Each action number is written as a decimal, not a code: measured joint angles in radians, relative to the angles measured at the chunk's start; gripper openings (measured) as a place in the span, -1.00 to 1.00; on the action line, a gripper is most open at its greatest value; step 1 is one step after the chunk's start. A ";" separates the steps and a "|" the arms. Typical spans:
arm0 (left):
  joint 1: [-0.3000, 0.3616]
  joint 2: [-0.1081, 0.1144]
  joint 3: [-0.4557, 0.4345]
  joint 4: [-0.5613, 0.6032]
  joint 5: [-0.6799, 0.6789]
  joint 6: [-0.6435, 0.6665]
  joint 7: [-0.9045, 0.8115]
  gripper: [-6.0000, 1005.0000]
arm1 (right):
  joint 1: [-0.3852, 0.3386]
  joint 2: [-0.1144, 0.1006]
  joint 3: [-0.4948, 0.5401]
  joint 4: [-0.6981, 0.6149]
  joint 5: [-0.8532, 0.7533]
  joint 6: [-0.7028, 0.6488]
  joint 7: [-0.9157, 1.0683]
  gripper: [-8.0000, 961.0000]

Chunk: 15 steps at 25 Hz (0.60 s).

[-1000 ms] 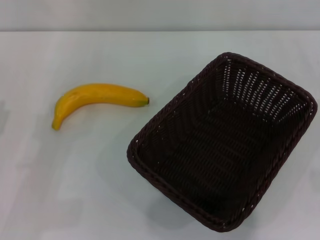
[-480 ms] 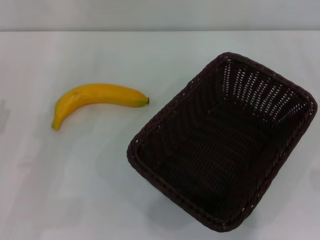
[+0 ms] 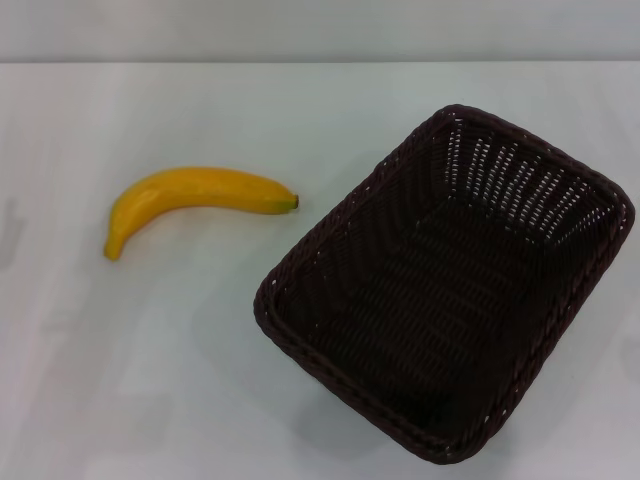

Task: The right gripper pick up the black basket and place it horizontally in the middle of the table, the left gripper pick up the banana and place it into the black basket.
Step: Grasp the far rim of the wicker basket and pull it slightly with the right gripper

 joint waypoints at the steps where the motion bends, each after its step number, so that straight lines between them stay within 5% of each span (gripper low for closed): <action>1: 0.000 0.000 0.000 0.000 0.000 0.000 0.000 0.75 | 0.000 0.000 0.002 0.000 0.000 0.000 0.000 0.81; 15: -0.003 -0.001 -0.002 0.001 0.001 0.004 0.001 0.75 | 0.010 -0.003 0.008 0.000 0.000 -0.010 0.000 0.81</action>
